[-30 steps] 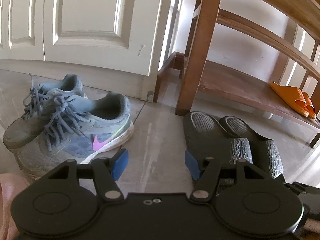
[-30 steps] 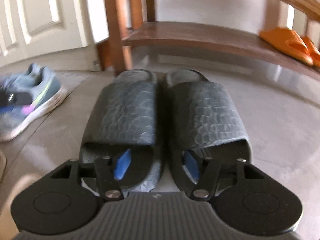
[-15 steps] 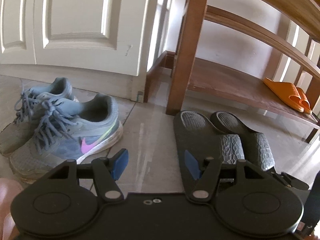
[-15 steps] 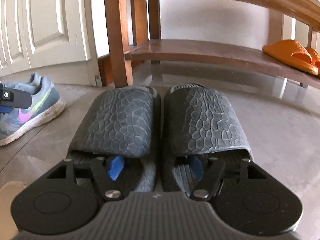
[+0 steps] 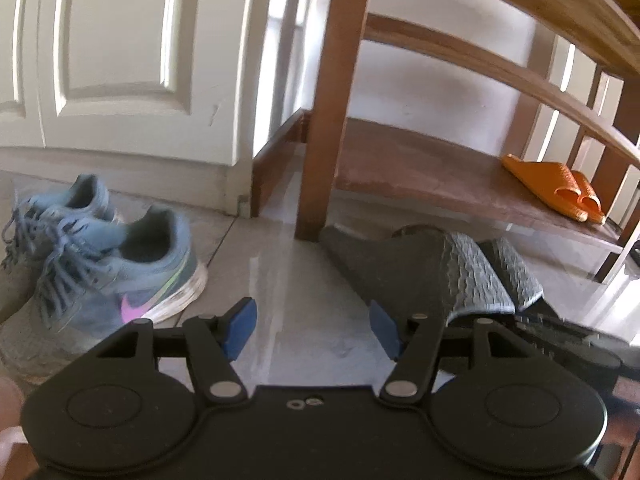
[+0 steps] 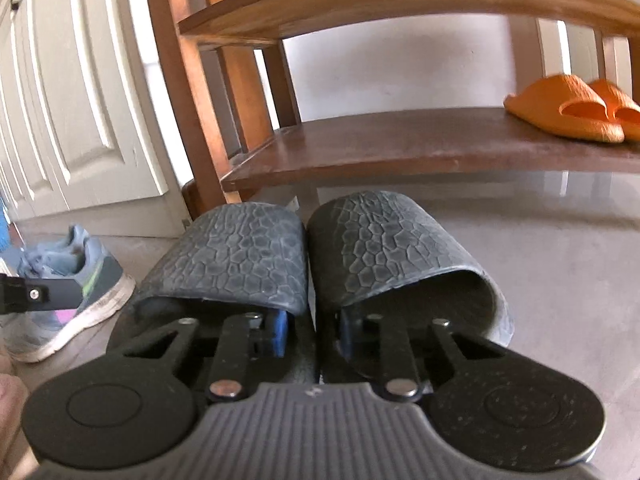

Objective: Organize scattered shoes
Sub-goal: 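Lift the paired black slides with the right tool toward the rack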

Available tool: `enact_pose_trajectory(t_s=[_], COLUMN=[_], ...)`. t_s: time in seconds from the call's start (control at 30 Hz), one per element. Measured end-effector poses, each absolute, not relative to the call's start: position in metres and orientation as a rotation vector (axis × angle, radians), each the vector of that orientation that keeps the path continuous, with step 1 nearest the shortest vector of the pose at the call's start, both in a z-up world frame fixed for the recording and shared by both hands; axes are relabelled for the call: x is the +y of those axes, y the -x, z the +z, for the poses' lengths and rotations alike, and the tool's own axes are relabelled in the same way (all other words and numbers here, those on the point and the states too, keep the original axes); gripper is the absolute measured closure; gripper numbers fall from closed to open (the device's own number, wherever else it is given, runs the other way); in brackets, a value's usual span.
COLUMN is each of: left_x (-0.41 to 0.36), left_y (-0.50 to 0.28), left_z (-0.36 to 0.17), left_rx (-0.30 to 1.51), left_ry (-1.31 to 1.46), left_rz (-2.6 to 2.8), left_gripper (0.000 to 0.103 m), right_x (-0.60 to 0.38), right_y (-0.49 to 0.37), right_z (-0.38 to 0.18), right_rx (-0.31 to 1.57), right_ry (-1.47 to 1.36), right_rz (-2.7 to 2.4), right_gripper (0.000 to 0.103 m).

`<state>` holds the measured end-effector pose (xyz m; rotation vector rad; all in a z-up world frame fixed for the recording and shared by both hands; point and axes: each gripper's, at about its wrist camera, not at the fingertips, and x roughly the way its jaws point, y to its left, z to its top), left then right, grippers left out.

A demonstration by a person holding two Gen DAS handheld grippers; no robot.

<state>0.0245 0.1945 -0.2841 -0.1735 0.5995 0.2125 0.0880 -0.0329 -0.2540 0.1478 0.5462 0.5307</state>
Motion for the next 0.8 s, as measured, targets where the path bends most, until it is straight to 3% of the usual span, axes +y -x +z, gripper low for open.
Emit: enact_pose_trajectory(t_s=[0.8], left_x=[0.147], left_y=[-0.063], left_z=[-0.273], left_rx=[0.538], left_ry=[0.178], left_rz=[0.144], left_gripper=[0.040], right_x=[-0.103], right_y=[-0.040], right_z=[-0.205], right_rx=[0.426], right_ry=[-0.122], right_rz=[0.380], right_gripper=[0.074])
